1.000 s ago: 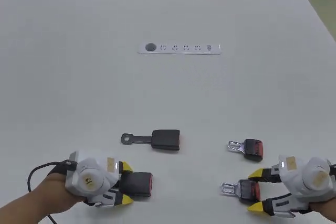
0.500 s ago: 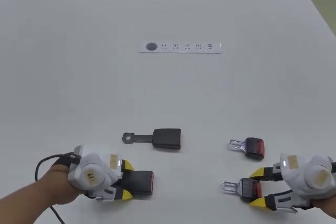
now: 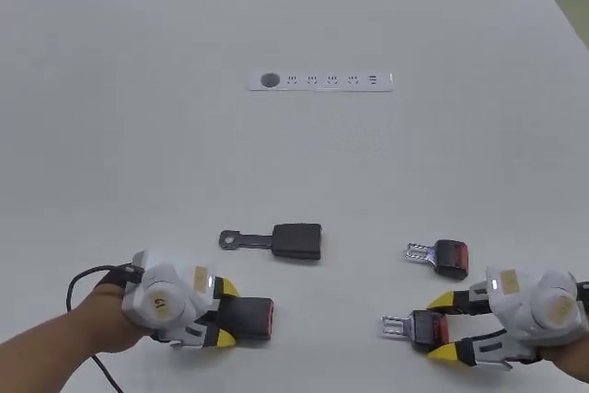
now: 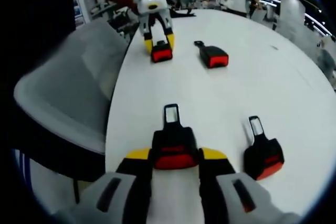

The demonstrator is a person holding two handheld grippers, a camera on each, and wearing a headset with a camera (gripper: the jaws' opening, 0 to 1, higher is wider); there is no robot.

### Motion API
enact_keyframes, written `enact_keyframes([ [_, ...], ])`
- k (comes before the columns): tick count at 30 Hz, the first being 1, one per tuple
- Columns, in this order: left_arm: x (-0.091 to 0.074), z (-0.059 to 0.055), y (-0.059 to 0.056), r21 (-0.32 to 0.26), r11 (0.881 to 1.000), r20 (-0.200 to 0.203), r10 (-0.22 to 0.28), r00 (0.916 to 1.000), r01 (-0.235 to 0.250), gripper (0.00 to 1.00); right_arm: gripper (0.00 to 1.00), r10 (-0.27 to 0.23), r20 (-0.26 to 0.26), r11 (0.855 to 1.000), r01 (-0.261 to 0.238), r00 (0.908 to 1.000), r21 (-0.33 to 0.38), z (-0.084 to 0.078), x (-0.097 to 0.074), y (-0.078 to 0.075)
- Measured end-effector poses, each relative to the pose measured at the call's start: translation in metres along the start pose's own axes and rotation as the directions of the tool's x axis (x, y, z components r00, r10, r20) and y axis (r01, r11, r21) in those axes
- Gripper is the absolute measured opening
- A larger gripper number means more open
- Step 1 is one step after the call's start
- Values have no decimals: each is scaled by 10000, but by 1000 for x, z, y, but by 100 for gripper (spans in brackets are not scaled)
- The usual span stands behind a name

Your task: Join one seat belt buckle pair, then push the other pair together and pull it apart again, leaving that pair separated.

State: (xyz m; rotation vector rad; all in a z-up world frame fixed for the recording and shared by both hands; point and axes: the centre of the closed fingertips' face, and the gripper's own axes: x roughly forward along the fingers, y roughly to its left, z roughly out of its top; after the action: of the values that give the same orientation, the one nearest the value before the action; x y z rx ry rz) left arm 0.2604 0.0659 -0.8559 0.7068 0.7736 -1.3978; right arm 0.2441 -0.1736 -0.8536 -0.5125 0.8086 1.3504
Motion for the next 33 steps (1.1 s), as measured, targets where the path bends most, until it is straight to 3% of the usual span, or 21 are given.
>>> enact_keyframes([
  [17, 0, 0, -2, -101, 9999, 99, -15, 10000, 16, 33, 34, 151, 861, 9999, -148, 9962, -41, 36, 30, 2],
  [33, 0, 1, -3, -197, 9998, 24, -72, 10000, 72, 33, 34, 339, 1945, 9994, -346, 9803, 2, 73, 63, 12],
])
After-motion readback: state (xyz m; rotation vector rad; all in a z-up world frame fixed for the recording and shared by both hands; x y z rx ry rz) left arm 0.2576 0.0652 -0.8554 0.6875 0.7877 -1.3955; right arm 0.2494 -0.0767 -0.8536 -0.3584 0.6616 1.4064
